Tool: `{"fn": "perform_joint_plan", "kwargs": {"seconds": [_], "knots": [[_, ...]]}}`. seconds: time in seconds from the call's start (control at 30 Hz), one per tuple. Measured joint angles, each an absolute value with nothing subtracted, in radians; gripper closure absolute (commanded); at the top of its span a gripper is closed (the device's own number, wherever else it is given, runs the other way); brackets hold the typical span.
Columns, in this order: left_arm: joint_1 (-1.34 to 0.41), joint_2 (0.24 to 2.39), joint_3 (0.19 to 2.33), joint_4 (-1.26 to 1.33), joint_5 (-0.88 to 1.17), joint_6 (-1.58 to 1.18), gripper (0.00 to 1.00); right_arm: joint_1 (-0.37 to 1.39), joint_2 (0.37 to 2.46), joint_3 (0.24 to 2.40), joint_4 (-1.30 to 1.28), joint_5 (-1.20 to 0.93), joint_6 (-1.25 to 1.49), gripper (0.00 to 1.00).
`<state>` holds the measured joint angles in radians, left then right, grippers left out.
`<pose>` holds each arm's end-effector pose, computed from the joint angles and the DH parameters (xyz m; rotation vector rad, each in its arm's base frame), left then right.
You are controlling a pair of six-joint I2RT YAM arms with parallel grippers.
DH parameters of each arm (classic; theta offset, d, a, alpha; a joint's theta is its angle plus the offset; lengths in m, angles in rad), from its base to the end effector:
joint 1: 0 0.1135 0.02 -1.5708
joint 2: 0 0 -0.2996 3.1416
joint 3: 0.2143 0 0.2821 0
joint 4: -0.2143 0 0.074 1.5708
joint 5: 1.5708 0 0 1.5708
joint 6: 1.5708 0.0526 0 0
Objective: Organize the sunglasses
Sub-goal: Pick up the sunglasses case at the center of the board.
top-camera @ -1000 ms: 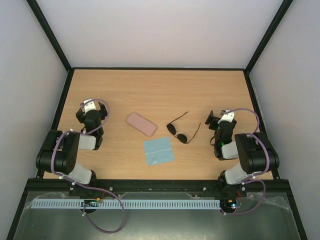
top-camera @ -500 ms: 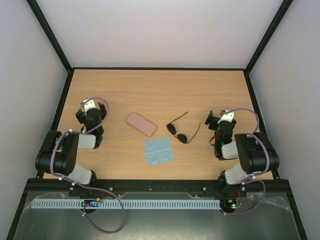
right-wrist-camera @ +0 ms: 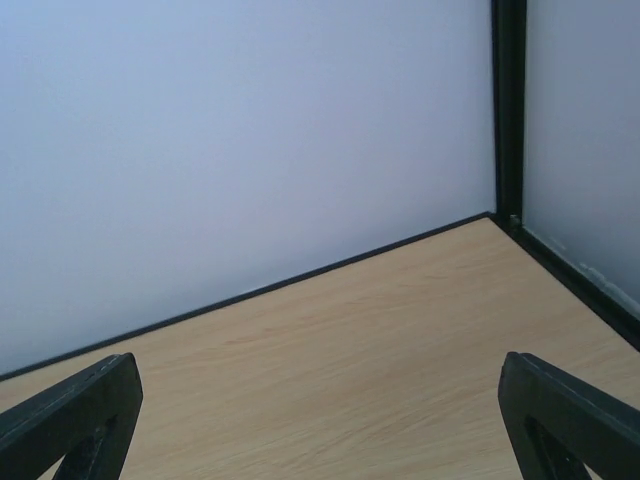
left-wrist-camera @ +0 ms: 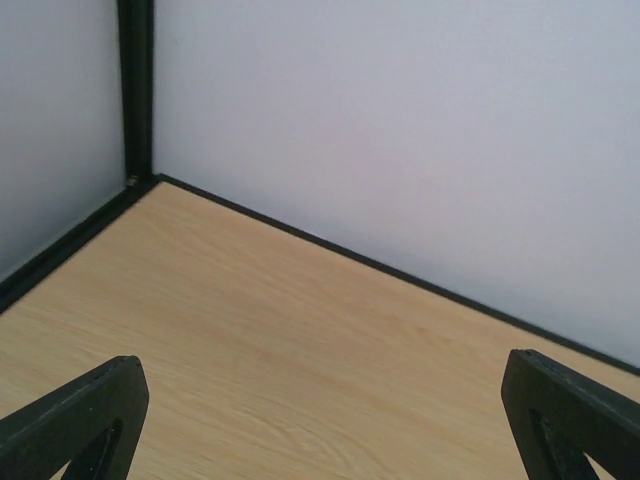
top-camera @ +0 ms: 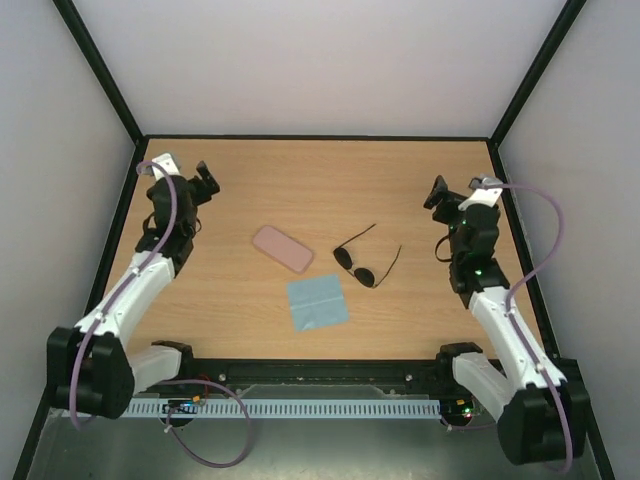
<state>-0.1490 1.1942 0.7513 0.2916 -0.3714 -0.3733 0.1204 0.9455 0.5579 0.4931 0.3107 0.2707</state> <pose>0.3056 -0.0266 0.3096 -0.4602 1.6492 -0.0681 0.2461 0.0136 0.3208 0.3604 1.4262 0.0903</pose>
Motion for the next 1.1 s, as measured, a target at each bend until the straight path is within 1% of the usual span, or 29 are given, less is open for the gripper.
{"fn": "perform_joint_plan", "kwargs": {"seconds": [0.13,0.3,0.4,0.53,0.63,0.7,0.73,0.83,0.9,1.0,1.1], "knots": [[-0.149,1.106,0.846,0.113,-0.262,-0.455,0.0,0.12,0.815,0.657,0.267,0.184,0.329,0.01],[-0.149,0.977,0.974,-0.027,-0.11,-0.531,0.0,0.12,0.673,0.694,0.118,0.022,0.403,0.01],[-0.149,0.906,1.04,-0.067,-0.015,-0.539,0.0,0.12,0.65,0.726,0.069,-0.057,0.467,0.01],[-0.128,0.876,1.162,-0.179,0.003,-0.594,0.0,0.12,0.665,0.761,0.041,-0.198,0.552,0.01],[-0.073,0.88,1.225,-0.262,0.032,-0.646,0.0,0.124,0.759,0.831,0.043,-0.336,0.602,0.01],[-0.049,0.882,1.221,-0.297,0.067,-0.675,0.0,0.166,0.878,0.913,0.028,-0.393,0.61,0.02],[-0.036,0.888,1.215,-0.318,0.093,-0.687,0.0,0.207,0.934,0.955,0.004,-0.387,0.602,0.01],[0.007,0.924,1.189,-0.37,0.187,-0.707,0.0,0.416,1.161,1.147,-0.125,-0.313,0.539,0.02],[0.058,0.959,1.163,-0.396,0.262,-0.71,0.0,0.519,1.285,1.26,-0.208,-0.253,0.495,0.02],[0.117,0.993,1.101,-0.42,0.342,-0.708,0.01,0.599,1.408,1.379,-0.307,-0.173,0.432,0.01],[0.143,0.992,1.037,-0.437,0.386,-0.705,0.0,0.61,1.454,1.397,-0.329,-0.132,0.4,0.02]]}}
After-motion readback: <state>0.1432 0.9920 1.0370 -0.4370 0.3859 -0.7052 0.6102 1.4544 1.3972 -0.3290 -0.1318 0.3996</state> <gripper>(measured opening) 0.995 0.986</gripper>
